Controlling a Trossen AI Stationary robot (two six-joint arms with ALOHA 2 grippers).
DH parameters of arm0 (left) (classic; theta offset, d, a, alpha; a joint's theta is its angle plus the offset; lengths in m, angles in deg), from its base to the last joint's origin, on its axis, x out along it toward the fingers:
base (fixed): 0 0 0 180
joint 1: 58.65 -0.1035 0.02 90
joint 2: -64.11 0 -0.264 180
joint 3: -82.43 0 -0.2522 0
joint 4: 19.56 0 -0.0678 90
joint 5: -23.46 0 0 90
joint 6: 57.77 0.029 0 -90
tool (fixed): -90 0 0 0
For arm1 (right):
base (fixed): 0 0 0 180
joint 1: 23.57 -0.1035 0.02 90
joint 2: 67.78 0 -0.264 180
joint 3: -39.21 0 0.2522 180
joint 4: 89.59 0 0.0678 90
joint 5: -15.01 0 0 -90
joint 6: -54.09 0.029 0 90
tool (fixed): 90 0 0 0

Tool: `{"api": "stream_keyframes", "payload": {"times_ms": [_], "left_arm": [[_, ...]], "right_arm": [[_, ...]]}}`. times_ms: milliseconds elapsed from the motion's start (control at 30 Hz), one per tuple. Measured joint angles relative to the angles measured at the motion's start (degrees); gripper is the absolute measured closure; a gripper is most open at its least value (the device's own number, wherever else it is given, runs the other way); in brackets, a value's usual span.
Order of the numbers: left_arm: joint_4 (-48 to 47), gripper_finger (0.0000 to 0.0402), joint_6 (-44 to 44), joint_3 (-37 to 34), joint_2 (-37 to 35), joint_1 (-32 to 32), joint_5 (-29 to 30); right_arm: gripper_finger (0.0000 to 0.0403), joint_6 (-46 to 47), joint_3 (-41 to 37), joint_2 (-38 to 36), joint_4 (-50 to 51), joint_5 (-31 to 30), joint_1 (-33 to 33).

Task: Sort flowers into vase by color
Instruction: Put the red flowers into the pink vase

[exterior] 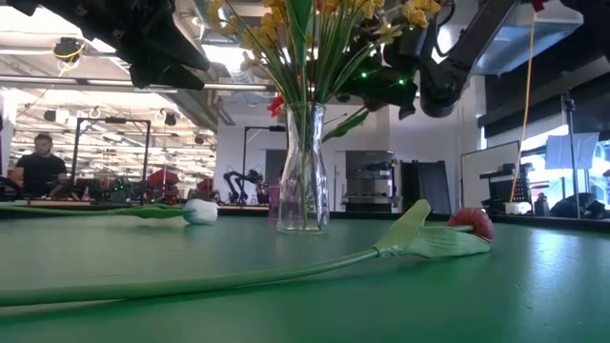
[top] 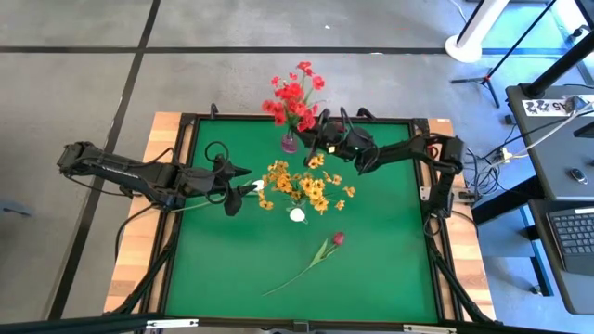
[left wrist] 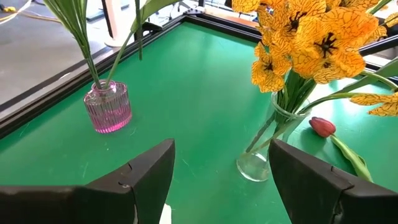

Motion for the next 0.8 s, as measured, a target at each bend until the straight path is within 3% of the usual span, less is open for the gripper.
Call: {"api": "stream_keyframes", "payload": {"times_ms": [533, 800], "left_arm": [[0.0, 0.0147, 0.09, -0.01, -0.02, 0.01, -0.02], [0.02, 0.0147, 0.2, -0.01, -0.01, -0.01, 0.0]], "right_arm": [[0.0402, -1.77, 0.0, 0.0, 4.39, 2.23, 0.99], [0.0402, -1.7, 0.0, 4.52, 1.08, 1.75, 0.99]]}}
